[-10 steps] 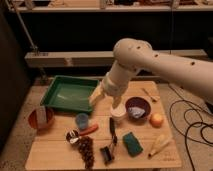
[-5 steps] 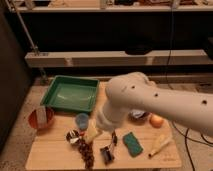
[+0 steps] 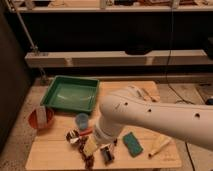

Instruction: Place grapes in table surface

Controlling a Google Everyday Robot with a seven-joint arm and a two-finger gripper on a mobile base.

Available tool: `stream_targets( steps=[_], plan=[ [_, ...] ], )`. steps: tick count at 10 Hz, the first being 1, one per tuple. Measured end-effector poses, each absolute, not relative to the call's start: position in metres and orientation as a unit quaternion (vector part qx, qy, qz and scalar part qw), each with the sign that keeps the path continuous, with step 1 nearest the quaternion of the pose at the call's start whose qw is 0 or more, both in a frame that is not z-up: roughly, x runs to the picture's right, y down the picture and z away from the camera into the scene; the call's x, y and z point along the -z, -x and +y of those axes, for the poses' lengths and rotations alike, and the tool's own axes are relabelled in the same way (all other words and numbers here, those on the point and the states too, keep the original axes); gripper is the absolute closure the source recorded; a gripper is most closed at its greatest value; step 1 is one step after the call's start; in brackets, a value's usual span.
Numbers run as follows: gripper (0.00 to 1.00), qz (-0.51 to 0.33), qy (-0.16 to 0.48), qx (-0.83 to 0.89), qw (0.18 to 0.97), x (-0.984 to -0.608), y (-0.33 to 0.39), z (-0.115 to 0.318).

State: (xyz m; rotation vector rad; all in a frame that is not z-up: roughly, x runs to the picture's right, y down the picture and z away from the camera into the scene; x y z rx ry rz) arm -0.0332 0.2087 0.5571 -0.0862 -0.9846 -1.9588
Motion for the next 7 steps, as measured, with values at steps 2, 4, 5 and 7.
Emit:
stream_targets(
  steps=[2,4,5,7],
  plan=[
    [0.35,-0.396,0.043,0.799,0.451,-0.559,0.034,0.209],
    [0.35,-0.389,0.054,0.811,0.433,-0.576,0.054,0.218],
    [0.35,-0.387,0.053,0.817,0.423,-0.588,0.065,0.226],
    [0.35,-0.377,0.042,0.834,0.401,-0.628,0.082,0.251]
  ],
)
